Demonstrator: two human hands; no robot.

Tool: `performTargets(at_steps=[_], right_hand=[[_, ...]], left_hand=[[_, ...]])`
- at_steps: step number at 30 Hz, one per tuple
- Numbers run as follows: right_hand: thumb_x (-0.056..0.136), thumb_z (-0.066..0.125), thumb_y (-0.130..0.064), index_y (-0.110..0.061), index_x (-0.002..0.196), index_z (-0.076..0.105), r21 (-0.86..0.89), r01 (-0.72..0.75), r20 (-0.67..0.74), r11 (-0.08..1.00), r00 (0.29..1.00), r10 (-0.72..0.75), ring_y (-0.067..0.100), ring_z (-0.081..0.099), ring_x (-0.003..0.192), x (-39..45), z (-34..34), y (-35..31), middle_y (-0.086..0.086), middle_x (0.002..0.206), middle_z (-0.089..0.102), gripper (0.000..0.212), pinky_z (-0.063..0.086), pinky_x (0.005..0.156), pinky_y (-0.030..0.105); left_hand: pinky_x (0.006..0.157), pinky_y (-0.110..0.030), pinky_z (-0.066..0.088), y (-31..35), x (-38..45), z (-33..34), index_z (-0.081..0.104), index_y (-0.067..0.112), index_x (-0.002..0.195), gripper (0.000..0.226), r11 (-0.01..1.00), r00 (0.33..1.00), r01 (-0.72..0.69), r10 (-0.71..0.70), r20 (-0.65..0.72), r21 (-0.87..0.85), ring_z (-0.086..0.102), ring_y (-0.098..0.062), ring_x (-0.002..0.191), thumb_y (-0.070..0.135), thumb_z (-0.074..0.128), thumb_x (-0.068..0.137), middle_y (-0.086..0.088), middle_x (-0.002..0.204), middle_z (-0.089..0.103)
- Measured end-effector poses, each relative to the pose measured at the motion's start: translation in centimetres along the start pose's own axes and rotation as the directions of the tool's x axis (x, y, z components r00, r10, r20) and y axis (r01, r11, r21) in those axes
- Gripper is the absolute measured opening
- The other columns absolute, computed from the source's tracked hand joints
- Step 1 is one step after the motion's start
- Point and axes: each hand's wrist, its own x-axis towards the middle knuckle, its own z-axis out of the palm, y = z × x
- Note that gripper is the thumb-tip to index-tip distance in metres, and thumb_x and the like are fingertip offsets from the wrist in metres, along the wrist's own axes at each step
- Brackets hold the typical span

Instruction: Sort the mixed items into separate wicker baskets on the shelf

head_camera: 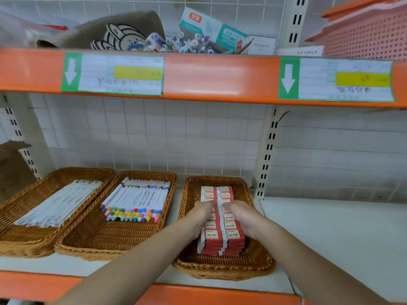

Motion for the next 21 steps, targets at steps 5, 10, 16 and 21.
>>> performTargets(at_steps=[5,10,16,21], right_hand=[[0.101,0.047,-0.021,-0.011,0.111,0.063,0.061,-0.064,0.014,0.996,0.998,0.063,0.025,0.070,0.094,-1.3,0.0,1.2,0.012,0.100,0.073,0.022,0.054,0.091,0.040],[0.101,0.046,-0.019,-0.012,0.109,0.063,0.077,-0.068,-0.004,0.995,0.998,0.068,0.026,0.069,0.095,-2.0,0.3,1.6,0.011,0.099,0.073,0.020,0.051,0.096,0.043],[0.101,0.047,-0.017,-0.017,0.100,0.061,0.137,-0.078,0.038,0.987,0.997,0.074,0.022,0.068,0.096,-3.8,0.3,2.2,0.008,0.101,0.072,0.014,0.053,0.089,0.036],[0.100,0.046,-0.017,-0.012,0.118,0.059,0.112,-0.070,0.012,0.991,0.998,0.070,0.024,0.068,0.096,-3.8,0.8,1.9,0.011,0.105,0.071,0.022,0.054,0.086,0.036]], left_hand=[[0.068,-0.032,0.056,-1.3,-1.3,-0.7,0.059,0.009,0.119,0.029,0.997,0.998,0.026,-0.021,0.064,-0.073,0.070,-0.024,0.087,0.026,0.043,0.102,-0.012,0.100,0.073],[0.066,-0.031,0.054,-1.3,-2.3,-0.3,0.059,0.010,0.119,0.028,0.997,0.998,0.031,-0.027,0.049,-0.077,0.069,-0.023,0.083,0.025,0.046,0.100,-0.013,0.098,0.072],[0.084,-0.035,0.052,-2.0,-4.0,-0.8,0.062,0.017,0.103,0.017,0.997,0.996,0.060,-0.056,0.066,-0.057,0.067,-0.021,0.094,0.025,0.047,0.100,-0.008,0.105,0.070],[0.088,-0.037,0.052,-1.8,-4.1,-0.9,0.061,0.015,0.112,0.019,0.998,0.994,0.060,-0.062,0.089,0.028,0.066,-0.022,0.099,0.023,0.050,0.098,-0.010,0.110,0.070]])
